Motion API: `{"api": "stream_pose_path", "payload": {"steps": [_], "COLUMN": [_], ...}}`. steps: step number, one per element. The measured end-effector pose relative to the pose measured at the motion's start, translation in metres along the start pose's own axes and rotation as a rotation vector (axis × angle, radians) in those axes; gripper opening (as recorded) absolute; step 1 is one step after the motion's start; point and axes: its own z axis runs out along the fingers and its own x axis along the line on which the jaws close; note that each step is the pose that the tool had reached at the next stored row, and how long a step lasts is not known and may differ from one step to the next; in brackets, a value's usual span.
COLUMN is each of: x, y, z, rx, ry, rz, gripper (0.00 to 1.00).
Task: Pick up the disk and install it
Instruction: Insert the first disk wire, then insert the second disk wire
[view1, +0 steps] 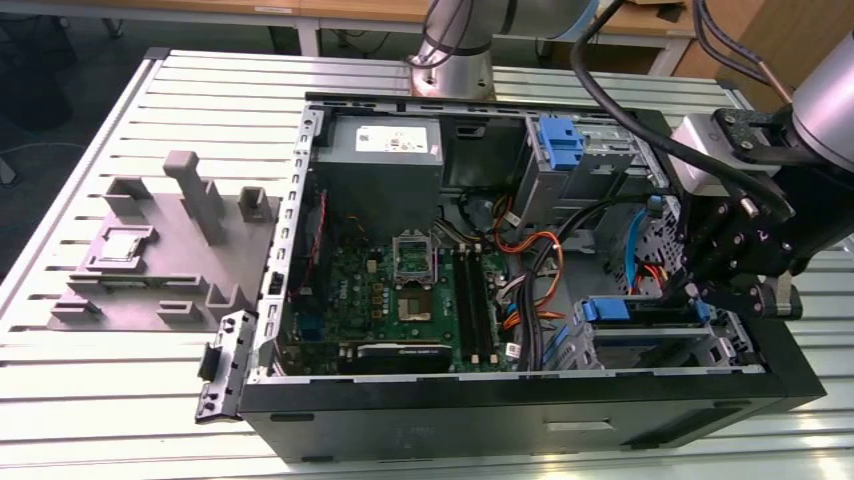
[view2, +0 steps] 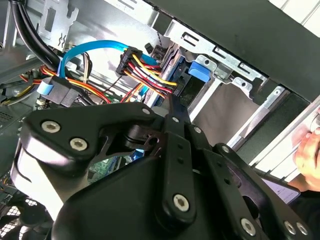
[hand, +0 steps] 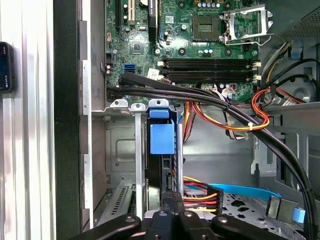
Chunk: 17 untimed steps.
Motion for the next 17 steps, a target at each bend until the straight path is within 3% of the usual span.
{"api": "stream_pose_path", "payload": {"steps": [17], "x": [0.0], "y": [0.0], "z": [-0.0002], "rx": [0.0], "ry": [0.0002], "rz": [0.0], "gripper": [0.1]}}
